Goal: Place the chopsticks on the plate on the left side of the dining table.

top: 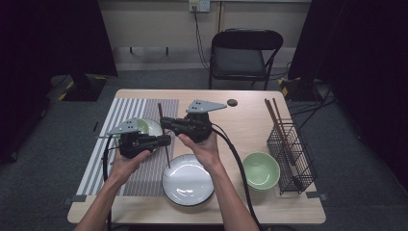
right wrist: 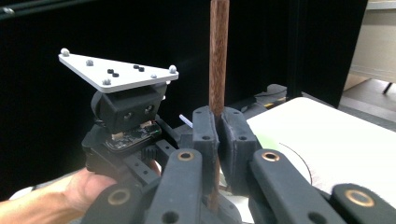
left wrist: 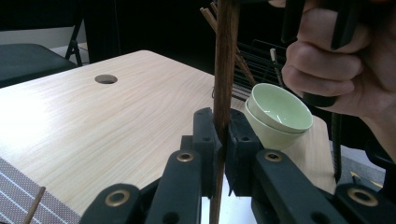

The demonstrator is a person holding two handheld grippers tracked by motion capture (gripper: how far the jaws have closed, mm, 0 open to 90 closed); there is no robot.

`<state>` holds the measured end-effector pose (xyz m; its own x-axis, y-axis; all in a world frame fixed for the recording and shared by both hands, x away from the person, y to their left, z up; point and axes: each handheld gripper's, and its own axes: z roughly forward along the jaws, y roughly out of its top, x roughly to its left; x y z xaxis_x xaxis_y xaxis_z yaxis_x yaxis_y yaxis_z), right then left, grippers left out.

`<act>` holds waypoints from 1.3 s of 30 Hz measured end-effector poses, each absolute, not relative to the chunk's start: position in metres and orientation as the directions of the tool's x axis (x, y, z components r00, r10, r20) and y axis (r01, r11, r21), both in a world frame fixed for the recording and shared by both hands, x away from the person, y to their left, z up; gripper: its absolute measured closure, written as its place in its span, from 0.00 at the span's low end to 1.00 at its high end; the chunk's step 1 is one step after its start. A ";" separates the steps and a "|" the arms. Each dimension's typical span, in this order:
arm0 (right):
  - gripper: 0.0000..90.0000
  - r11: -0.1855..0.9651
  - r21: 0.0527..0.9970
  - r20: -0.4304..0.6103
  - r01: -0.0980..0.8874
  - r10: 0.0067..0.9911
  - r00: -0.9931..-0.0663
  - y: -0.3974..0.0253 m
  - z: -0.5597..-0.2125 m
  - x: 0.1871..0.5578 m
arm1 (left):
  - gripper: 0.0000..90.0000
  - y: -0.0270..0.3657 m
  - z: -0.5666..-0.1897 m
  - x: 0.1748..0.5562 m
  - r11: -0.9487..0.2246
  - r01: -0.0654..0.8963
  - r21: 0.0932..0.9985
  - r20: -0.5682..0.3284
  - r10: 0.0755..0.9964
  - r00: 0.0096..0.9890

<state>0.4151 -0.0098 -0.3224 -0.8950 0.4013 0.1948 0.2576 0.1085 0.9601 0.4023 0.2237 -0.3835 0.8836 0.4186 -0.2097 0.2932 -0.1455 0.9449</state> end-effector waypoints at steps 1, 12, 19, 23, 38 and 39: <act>0.94 0.106 0.960 0.198 0.258 0.395 -0.897 -0.011 -0.323 0.416 | 0.94 0.223 -0.383 0.402 -0.151 0.292 0.944 -0.205 0.423 0.882; 0.80 0.111 0.965 0.181 0.236 0.365 -0.913 -0.019 -0.320 0.415 | 0.94 0.227 -0.384 0.402 -0.152 0.297 0.943 -0.211 0.420 0.883; 0.66 0.123 0.965 0.169 0.233 0.388 -0.906 -0.028 -0.321 0.414 | 0.94 0.231 -0.384 0.403 -0.162 0.297 0.941 -0.202 0.435 0.878; 0.59 0.147 0.961 0.159 0.235 0.403 -0.901 -0.032 -0.325 0.412 | 0.94 0.234 -0.382 0.403 -0.170 0.306 0.937 -0.201 0.454 0.868; 0.58 0.251 0.930 0.152 0.269 0.405 -0.902 -0.037 -0.361 0.410 | 0.94 0.242 -0.374 0.401 -0.157 0.292 0.943 -0.191 0.462 0.866; 0.58 0.256 0.927 0.155 0.273 0.403 -0.902 -0.036 -0.364 0.409 | 0.94 0.243 -0.373 0.401 -0.157 0.286 0.945 -0.185 0.465 0.866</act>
